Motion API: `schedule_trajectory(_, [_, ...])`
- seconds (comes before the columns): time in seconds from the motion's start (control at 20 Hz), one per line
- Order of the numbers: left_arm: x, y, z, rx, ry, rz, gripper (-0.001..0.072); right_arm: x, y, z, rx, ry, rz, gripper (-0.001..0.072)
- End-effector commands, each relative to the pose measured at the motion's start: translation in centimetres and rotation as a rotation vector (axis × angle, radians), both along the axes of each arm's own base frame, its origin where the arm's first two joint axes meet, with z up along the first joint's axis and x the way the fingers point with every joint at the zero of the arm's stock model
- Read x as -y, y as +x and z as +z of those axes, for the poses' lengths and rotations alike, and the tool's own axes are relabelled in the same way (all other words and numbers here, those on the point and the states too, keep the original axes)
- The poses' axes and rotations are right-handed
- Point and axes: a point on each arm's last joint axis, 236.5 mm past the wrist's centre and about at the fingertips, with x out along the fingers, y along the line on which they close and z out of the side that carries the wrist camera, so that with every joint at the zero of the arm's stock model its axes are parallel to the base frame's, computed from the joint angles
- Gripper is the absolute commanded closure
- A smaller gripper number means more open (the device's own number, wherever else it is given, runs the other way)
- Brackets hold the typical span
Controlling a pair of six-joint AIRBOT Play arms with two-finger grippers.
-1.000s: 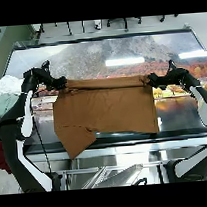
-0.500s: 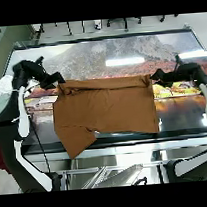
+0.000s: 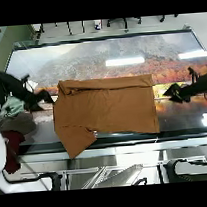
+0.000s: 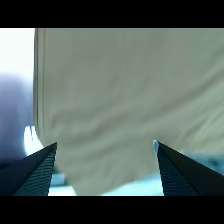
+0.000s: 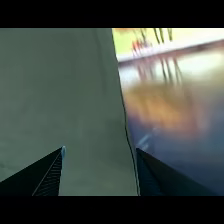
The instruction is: Fold the shirts.
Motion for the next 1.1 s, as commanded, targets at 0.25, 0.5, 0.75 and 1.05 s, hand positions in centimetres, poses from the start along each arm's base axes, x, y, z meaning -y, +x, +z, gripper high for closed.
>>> schedule_trajectory(0.25, [4.8, -14.7, -8.5, -0.078, -0.116, 0.148, 0.0032, -2.6, -7.5, -6.0, -0.138, 0.031, 0.01, 0.0208])
schedule_trajectory(0.5, [6.3, -14.4, -10.4, -0.065, -0.184, 0.174, 0.0041, -2.6, -7.8, -6.4, -0.143, 0.03, 0.007, 0.0208])
schedule_trajectory(0.75, [5.9, -13.6, -9.0, -0.122, -0.186, 0.1, 0.004, -2.7, -7.8, -6.4, -0.145, 0.032, 0.008, 0.0208])
schedule_trajectory(1.05, [2.0, -12.6, -4.8, -0.051, -0.057, 0.031, 0.004, -2.4, -7.5, -6.5, -0.135, 0.021, -0.002, 0.0208])
